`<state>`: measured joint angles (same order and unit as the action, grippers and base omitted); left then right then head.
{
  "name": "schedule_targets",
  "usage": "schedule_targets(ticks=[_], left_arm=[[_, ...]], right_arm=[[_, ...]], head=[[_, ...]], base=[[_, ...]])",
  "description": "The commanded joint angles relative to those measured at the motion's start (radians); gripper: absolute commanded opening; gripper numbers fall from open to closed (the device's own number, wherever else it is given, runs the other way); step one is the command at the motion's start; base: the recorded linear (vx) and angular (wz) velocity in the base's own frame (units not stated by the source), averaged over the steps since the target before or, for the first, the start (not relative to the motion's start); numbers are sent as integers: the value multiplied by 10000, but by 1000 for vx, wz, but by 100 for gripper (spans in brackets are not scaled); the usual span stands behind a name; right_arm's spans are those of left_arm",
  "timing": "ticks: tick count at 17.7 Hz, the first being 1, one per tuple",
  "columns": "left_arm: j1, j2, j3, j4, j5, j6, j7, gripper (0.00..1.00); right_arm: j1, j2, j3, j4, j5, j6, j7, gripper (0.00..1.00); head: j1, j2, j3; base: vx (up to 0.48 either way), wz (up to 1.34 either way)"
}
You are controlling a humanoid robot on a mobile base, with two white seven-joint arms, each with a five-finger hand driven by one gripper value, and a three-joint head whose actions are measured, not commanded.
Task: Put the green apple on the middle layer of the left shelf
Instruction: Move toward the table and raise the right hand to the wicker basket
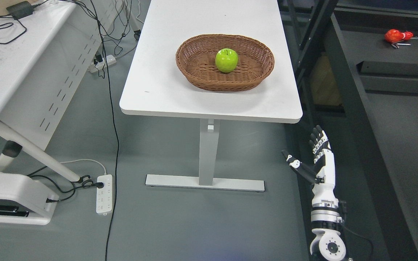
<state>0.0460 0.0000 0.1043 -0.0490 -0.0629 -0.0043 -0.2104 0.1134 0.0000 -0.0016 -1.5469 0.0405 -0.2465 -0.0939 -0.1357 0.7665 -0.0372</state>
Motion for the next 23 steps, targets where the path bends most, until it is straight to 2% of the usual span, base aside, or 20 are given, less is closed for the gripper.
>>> schedule_targets(ticks=[1, 10, 15, 16, 17, 18, 19, 20, 21, 23], left_arm=[[0, 175, 0, -1, 0, -3, 2, 100], [0, 175, 0, -1, 0, -3, 2, 100], [0, 175, 0, -1, 0, -3, 2, 100], [0, 175, 0, -1, 0, -3, 2, 100], [0, 175, 0, -1, 0, -3, 2, 100], [0, 175, 0, -1, 0, -3, 2, 100], [0, 175, 0, -1, 0, -3, 2, 100], [0, 175, 0, -1, 0, -3, 2, 100], [0, 175, 0, -1, 0, -3, 2, 100], [0, 175, 0, -1, 0, -3, 2, 100]], right_arm=[[-228, -175, -215, 6, -6, 41, 34, 100], [-413, -175, -276, -86, 55, -112, 65, 100], [-382, -735, -337, -223, 146, -310, 35, 100], [-397, -919, -337, -239, 557, -661, 19, 100], [-458, -1133, -231, -239, 1989, -786, 19, 100], [-611, -1257, -154, -239, 3719, -666, 19, 100], [-840, -1258, -77, -239, 6060, -133, 34, 100], [-918, -1227, -61, -239, 6782, 267, 110, 100], [-904, -1227, 0, -239, 6607, 484, 172, 100], [-766, -1273, -45, -499, 5674, -260, 188, 100]], head=[[0, 0, 0], [0, 0, 0], [0, 0, 0], [0, 0, 0], [0, 0, 0], [0, 0, 0], [0, 0, 0], [0, 0, 0], [0, 0, 0], [0, 0, 0]], base=[[0, 0], [0, 0], [0, 0], [0, 0], [0, 0], [0, 0], [0, 0], [0, 0], [0, 0], [12, 12]])
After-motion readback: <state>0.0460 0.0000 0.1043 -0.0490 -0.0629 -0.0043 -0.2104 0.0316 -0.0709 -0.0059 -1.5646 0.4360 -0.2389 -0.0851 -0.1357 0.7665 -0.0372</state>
